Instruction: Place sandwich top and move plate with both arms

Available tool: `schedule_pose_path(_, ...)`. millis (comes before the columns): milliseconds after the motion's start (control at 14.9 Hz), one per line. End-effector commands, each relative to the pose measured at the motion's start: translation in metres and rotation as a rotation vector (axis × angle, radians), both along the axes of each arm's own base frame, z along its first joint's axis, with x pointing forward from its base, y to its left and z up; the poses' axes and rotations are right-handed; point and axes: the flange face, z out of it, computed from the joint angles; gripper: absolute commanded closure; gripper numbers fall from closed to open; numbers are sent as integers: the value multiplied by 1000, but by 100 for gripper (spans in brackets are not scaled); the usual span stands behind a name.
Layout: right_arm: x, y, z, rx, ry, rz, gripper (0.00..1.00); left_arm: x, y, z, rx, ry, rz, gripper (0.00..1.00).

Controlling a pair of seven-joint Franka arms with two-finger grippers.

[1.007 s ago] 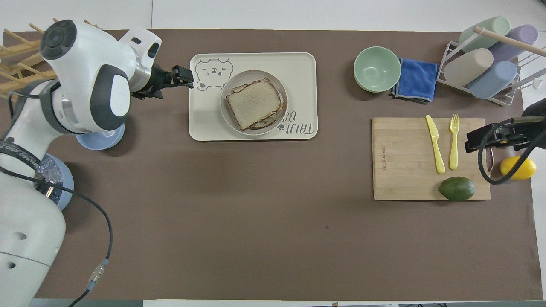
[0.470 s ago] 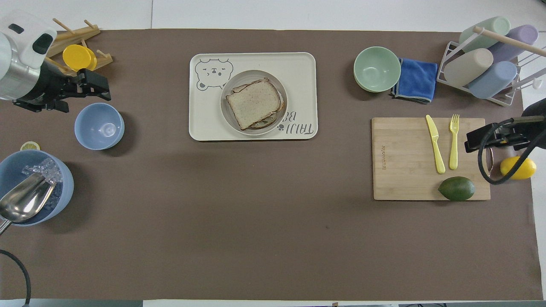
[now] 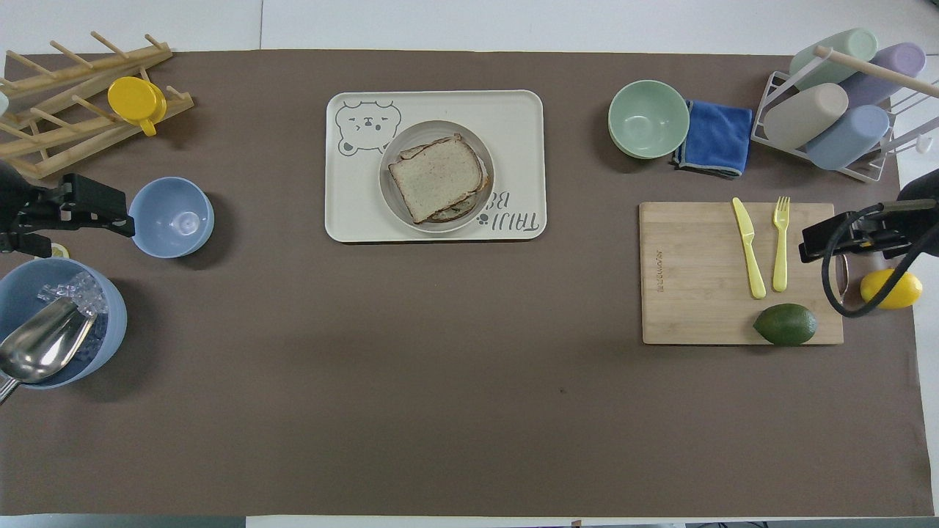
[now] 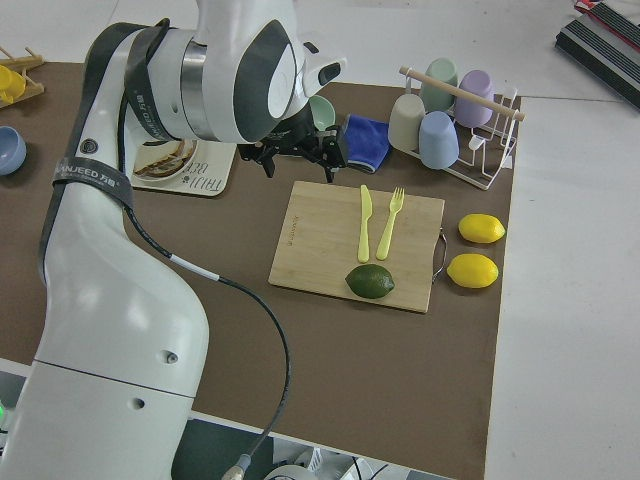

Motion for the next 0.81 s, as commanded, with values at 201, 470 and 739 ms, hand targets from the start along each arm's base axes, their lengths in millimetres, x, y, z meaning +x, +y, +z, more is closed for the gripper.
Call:
schedule_pose_path(201, -7, -3, 1, 11, 0, 13, 0, -27, 3, -12, 0, 26, -148, 0)
schedule_pose_path(470, -7, -4, 1, 11, -1, 11, 0, -10, 2, -8, 24, -67, -210, 0)
schedule_pose_path(739, -7, -3, 1, 11, 0, 13, 0, -19, -16, -3, 69, -20, -249, 0)
